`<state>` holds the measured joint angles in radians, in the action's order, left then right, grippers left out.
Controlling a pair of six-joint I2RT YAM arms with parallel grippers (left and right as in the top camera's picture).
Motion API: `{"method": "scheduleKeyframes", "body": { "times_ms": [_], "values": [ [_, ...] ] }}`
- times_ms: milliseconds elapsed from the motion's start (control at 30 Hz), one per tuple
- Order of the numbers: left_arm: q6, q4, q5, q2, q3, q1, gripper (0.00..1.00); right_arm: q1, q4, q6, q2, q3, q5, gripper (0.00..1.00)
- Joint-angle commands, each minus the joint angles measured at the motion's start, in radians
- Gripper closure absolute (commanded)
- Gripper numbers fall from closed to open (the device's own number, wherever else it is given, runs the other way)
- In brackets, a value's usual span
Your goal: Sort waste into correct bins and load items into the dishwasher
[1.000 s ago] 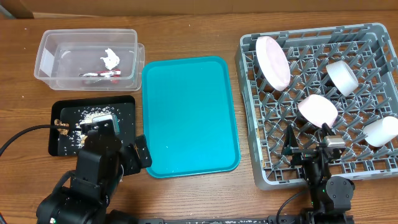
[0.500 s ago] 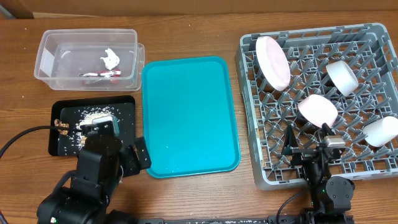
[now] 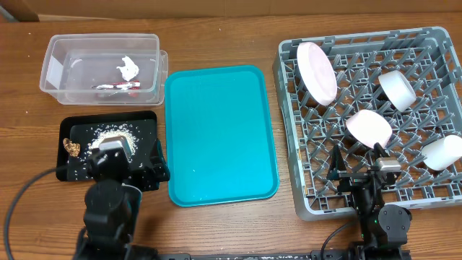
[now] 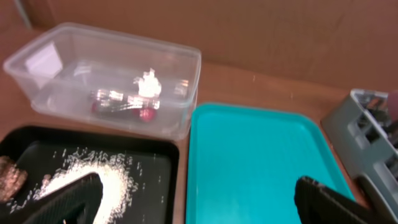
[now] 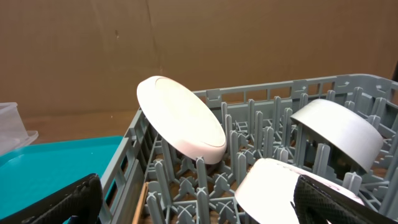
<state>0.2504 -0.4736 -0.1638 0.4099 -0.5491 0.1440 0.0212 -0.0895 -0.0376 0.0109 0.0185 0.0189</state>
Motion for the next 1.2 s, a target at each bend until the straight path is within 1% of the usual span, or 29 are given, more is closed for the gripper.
{"method": "scheduleKeyframes", "body": {
  "times_ms": [0, 67, 233, 367, 500, 600, 700, 833, 933, 1167],
  "values": [
    [-0.084, 0.149, 0.080, -0.084, 0.144, -0.035, 0.00, 0.006, 0.007, 0.001, -0.008, -0.011, -0.007, 0.00],
    [-0.091, 0.257, 0.104, -0.131, 0.227, -0.048, 0.00, 0.006, 0.007, 0.001, -0.008, -0.011, -0.007, 0.00],
    [-0.094, 0.467, 0.132, -0.221, 0.379, -0.066, 0.00, 0.006, 0.007, 0.000, -0.008, -0.011, -0.007, 0.00],
    [-0.107, 0.578, 0.136, -0.282, 0.468, -0.069, 0.00, 0.006, 0.007, 0.000, -0.008, -0.011, -0.007, 0.00],
    [-0.143, 0.637, 0.163, -0.356, 0.542, -0.080, 0.00, 0.006, 0.007, 0.000, -0.008, -0.011, -0.007, 0.00],
    [-0.202, 0.586, 0.210, -0.404, 0.545, -0.088, 0.00, 0.006, 0.007, 0.001, -0.008, -0.011, -0.007, 0.00],
    [-0.240, 0.552, 0.249, -0.407, 0.545, -0.098, 0.00, 0.006, 0.007, 0.000, -0.008, -0.011, -0.007, 0.00],
    [-0.237, 0.407, 0.332, -0.407, 0.545, -0.101, 0.00, 0.006, 0.007, 0.001, -0.008, -0.011, -0.007, 0.00],
    [-0.255, 0.410, 0.329, -0.407, 0.545, -0.100, 0.00, 0.006, 0.007, 0.001, -0.008, -0.011, -0.007, 0.00],
    [-0.229, 0.409, 0.312, -0.407, 0.545, -0.100, 0.00, 0.006, 0.007, 0.001, -0.008, -0.011, -0.007, 0.00]
  ]
}}
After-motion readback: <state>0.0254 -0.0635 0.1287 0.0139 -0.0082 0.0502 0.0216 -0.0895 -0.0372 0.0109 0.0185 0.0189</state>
